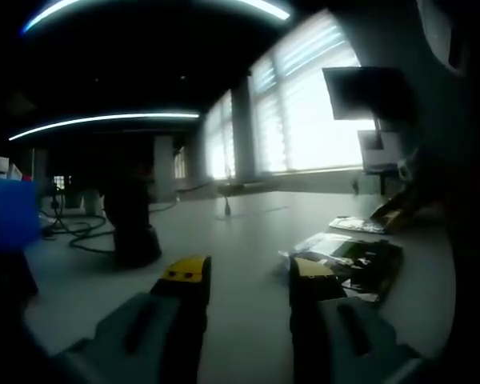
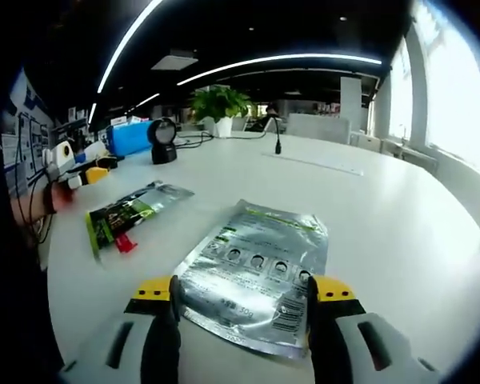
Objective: Clip sheet goods on table flip sheet goods clip sheet goods scan sheet goods put sheet goods back to table
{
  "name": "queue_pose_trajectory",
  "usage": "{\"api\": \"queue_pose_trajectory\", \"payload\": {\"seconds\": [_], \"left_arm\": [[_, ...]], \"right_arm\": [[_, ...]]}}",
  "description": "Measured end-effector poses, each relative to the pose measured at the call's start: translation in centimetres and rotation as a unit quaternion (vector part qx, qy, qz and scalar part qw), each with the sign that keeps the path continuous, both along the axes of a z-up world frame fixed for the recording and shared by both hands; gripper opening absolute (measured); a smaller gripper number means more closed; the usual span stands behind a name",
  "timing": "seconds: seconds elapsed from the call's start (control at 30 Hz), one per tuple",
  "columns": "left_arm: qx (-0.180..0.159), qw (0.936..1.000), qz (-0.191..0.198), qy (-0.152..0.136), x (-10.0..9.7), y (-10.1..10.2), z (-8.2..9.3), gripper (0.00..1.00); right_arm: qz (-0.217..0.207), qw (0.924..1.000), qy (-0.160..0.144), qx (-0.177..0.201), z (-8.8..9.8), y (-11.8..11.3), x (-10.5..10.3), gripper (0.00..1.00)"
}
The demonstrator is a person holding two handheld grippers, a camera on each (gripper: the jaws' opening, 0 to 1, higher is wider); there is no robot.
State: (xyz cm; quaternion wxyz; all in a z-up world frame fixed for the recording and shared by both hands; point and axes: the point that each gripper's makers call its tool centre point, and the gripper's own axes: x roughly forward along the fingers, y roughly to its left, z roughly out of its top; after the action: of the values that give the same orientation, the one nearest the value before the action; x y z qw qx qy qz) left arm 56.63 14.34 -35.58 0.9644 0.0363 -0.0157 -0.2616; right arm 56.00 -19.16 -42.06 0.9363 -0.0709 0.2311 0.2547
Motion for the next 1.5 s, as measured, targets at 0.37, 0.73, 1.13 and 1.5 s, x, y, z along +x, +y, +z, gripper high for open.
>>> {"api": "queue_pose_trajectory", "payload": {"seconds": [0.37,0.73,1.13,1.5], "left_arm": [[-0.002,1.0,-0.001,0.0,0.0,0.0,0.1,0.31],[-0.002,1.0,-0.004,0.0,-0.1,-0.2,0.0,0.31],[-0.001,1.0,0.002,0.002,0.1,0.1,-0.1,0.31],[0.001,1.0,0.008,0.004,0.3,0.2,-0.2,0.31]], "right_arm": [[-0.075,0.997,0.014,-0.009,0.1,0.6,-1.2,0.56],[-0.069,0.9976,0.006,-0.006,0.2,0.8,-1.4,0.56],[-0.066,0.9966,-0.048,0.005,3.5,-1.1,1.9,0.53],[-0.057,0.9975,-0.037,0.018,3.1,-3.1,3.9,0.47]]}}
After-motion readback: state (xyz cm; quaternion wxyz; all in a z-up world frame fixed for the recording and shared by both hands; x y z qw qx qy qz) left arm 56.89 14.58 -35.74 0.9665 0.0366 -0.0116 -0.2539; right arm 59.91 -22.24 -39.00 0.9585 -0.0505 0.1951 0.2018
